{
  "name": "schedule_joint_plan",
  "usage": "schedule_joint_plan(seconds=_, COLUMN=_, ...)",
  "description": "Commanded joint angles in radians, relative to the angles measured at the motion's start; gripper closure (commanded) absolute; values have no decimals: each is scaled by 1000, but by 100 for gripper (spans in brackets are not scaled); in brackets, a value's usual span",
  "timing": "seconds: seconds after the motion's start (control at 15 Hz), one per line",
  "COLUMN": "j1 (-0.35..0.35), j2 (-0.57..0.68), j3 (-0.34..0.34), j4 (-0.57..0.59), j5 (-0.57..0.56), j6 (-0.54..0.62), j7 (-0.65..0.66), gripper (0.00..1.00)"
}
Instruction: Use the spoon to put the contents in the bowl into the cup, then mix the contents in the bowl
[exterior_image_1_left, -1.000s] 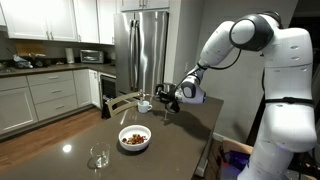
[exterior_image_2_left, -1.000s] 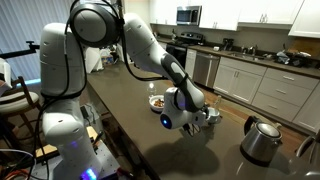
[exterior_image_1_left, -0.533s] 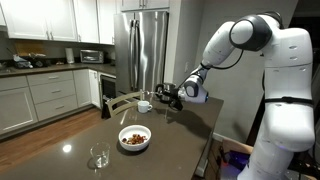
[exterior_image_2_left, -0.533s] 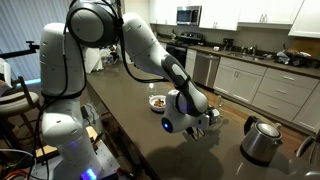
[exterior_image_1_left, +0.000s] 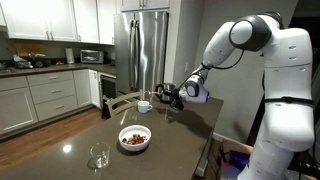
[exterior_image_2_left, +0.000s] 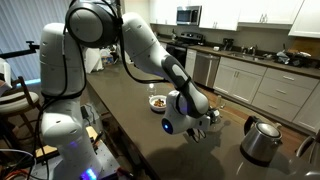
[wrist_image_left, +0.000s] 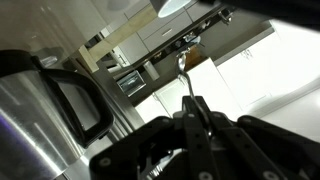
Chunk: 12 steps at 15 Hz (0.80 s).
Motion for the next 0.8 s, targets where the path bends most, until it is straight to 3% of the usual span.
schedule_joint_plan(seconds=0.0, j1=-12, j2=-11, j3=16, j4=-1, j5=-26, j6=37, j7=34, gripper=97)
schedule_joint_plan(seconds=0.73, j1=-6, j2=-38, j3=33, j4=-22, j5=-174, j6=141, j7=181, gripper=97)
